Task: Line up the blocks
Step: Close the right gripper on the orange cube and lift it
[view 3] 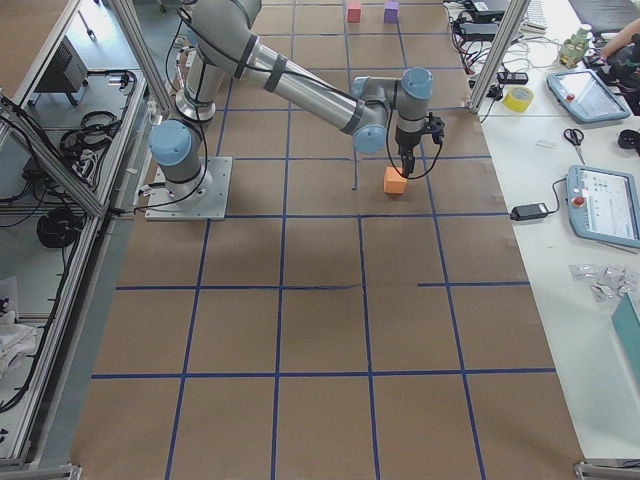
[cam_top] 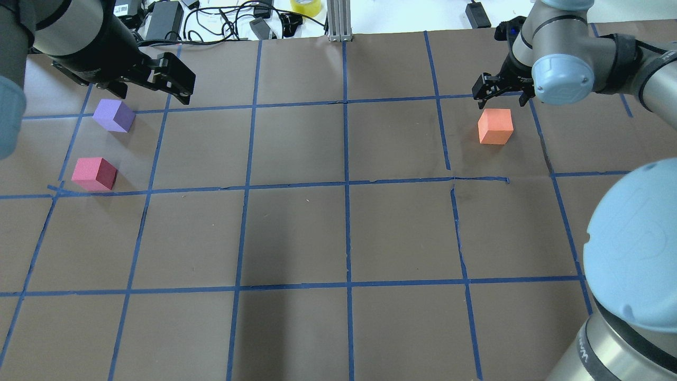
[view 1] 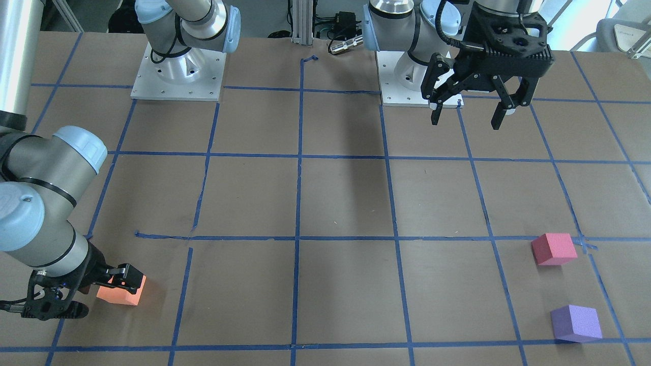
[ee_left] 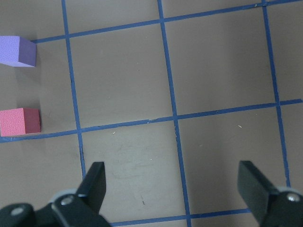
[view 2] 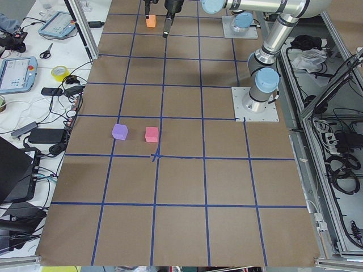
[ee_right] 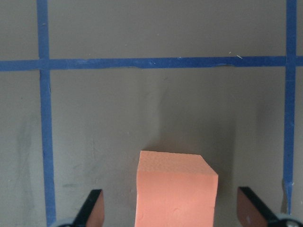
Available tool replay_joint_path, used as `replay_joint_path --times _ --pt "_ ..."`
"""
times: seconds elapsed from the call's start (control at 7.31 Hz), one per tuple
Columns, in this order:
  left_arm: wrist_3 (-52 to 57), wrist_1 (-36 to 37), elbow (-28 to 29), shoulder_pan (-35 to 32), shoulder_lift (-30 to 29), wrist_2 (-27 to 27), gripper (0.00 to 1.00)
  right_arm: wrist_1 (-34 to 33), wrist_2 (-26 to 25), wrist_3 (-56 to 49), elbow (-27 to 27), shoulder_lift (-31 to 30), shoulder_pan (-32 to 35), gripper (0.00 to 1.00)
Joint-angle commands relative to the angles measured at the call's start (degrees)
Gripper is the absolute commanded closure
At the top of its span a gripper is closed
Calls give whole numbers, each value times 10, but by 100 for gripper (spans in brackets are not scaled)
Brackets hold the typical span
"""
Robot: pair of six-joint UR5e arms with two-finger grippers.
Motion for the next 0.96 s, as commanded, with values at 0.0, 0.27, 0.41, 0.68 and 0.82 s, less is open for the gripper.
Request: replay_joint_path --times 0.0,0.27,0.41,0.68,0.82 --pt "0 -1 0 0 0 1 0 -1 0 24 0 11 -5 0" --pt "0 -1 0 0 0 0 0 5 0 37 3 25 -5 0" --pt "5 -1 0 0 2 1 0 7 -6 36 3 31 -5 0" --pt "0 -1 0 -1 1 1 0 11 0 44 10 32 -5 74" --pt "0 -1 0 -1 1 1 0 13 0 46 7 26 -5 100"
